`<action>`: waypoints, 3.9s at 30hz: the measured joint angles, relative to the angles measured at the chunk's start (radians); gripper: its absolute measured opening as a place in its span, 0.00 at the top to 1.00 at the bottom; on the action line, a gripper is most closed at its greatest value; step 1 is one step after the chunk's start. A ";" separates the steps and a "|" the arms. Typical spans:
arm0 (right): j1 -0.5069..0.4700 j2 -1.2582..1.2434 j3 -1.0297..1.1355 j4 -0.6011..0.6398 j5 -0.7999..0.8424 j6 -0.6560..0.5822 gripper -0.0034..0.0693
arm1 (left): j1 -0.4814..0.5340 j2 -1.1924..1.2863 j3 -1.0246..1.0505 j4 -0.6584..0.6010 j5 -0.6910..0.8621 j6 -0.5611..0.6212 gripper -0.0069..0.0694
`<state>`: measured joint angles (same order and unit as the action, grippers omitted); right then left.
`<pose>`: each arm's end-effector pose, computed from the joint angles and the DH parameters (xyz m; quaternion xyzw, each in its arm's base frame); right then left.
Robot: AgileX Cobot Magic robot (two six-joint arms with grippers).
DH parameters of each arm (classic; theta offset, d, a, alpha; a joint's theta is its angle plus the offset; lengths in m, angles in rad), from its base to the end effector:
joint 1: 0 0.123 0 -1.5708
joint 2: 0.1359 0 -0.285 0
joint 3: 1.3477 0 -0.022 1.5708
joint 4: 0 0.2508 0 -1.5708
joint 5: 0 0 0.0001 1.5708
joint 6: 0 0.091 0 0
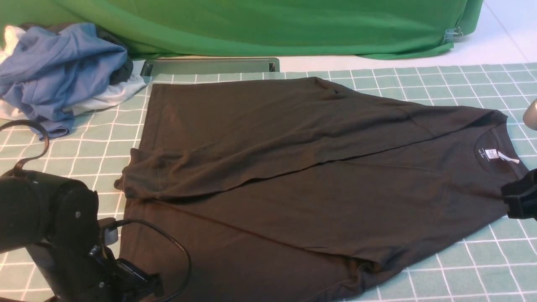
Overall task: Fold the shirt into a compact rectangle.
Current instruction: 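Grasp the near edge of the shirt at its hem and shoulder corners, then fold the black garment in half by bringing its near edge over to the far edge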
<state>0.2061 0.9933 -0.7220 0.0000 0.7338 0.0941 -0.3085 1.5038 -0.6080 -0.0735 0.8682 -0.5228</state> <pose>0.1801 0.0377 0.2840 -0.0530 0.9457 0.0479 0.3171 0.1882 -0.0653 0.1508 0.1318 -0.9895 0.0031 0.0592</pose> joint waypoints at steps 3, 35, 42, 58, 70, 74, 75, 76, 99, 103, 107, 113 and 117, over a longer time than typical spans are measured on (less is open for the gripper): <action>0.001 0.000 0.000 0.024 0.003 -0.034 0.63 | 0.000 -0.001 0.001 -0.020 -0.013 0.016 0.75; 0.423 0.639 -0.134 -0.088 -0.034 -0.401 0.15 | 0.000 -0.073 0.019 0.003 -0.075 0.134 0.87; 0.435 0.642 -0.139 -0.100 -0.036 -0.567 0.15 | 0.000 -0.073 0.019 0.001 -0.075 0.134 0.87; 0.540 0.704 -0.141 -0.303 -0.074 -0.502 0.34 | 0.000 -0.073 0.019 0.006 -0.080 0.137 0.87; 0.585 0.647 -0.139 -0.305 0.014 -0.332 0.85 | 0.000 -0.108 -0.031 0.010 0.018 0.182 0.87; 0.587 0.567 -0.095 -0.208 0.057 -0.298 0.85 | 0.000 -0.154 -0.031 0.009 0.026 0.182 0.87; 0.587 0.550 -0.076 -0.189 0.063 -0.294 0.85 | 0.000 -0.163 -0.028 0.009 0.025 0.184 0.87; 0.587 0.538 -0.061 -0.167 0.066 -0.291 0.85 | 0.000 -0.168 -0.025 0.009 0.024 0.184 0.87; 0.348 0.586 -0.279 -0.110 0.033 -0.159 0.85 | 0.184 -0.080 -0.374 -0.111 -0.090 0.222 0.87; 0.267 0.700 -0.430 -0.111 0.025 -0.163 0.85 | 0.244 0.074 -0.566 -0.230 -0.104 0.328 0.87; 0.207 0.821 -0.608 -0.111 0.023 -0.164 0.85 | 0.265 0.247 -0.764 -0.251 -0.050 0.360 0.87; 0.146 0.996 -0.826 -0.110 0.005 -0.165 0.85 | 0.275 0.459 -1.002 -0.250 -0.019 0.366 0.87; 0.121 1.089 -0.929 -0.110 -0.029 -0.165 0.85 | 0.275 0.562 -1.143 -0.250 0.002 0.365 0.87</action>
<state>0.3269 2.0819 -1.6510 -0.1102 0.7044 -0.0708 -0.0332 2.0660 -1.7506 -0.3231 0.8702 -0.1578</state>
